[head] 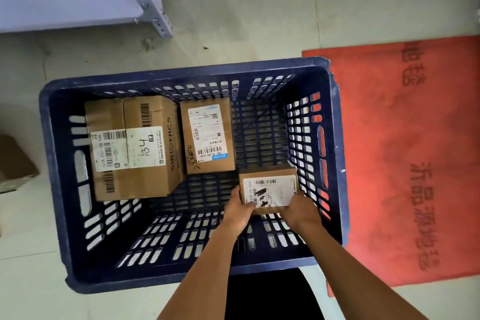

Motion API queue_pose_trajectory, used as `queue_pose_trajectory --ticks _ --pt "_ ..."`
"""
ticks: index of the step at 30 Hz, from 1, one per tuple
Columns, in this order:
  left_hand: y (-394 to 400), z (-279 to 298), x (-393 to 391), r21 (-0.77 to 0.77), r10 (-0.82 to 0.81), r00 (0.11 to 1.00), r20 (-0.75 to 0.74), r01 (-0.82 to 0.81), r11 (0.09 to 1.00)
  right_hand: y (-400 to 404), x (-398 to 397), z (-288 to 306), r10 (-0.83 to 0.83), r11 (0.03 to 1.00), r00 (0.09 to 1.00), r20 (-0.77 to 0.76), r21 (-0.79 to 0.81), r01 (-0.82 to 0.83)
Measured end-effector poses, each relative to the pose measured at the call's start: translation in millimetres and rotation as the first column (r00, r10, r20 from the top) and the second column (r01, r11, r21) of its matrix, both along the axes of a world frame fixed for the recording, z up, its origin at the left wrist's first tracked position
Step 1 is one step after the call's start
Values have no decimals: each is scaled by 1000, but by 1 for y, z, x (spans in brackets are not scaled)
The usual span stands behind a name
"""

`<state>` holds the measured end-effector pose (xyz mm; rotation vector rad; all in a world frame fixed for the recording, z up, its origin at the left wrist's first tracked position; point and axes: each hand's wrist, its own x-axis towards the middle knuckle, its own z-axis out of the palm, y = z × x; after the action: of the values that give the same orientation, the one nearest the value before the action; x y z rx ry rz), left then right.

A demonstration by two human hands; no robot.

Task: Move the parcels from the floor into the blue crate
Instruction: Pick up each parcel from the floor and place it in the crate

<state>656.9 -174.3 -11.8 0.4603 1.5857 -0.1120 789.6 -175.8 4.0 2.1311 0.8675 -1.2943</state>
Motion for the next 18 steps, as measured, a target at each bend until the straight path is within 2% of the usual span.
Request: queue_pose_trajectory --ticks 4,7,11,13,16,18 --pt "-1 0 3 6 24 999 22 -24 1000 1 -5 3 189 982 977 97 -20 -188" --pt "-4 8 3 30 32 999 1 -32 999 1 -9 15 203 979 975 89 -12 -203" --pt "1 41 -11 47 106 993 -54 -104 993 7 -15 50 115 993 993 -15 30 -114" --pt "9 66 -22 83 167 983 -74 -161 983 13 -21 74 17 998 995 -102 55 -12" --pt "22 106 -44 132 236 970 -60 -226 965 26 -40 113 -160 980 956 -245 78 184" --pt "36 136 -62 171 263 964 -28 -255 952 38 -59 140 -218 960 925 -311 99 260"
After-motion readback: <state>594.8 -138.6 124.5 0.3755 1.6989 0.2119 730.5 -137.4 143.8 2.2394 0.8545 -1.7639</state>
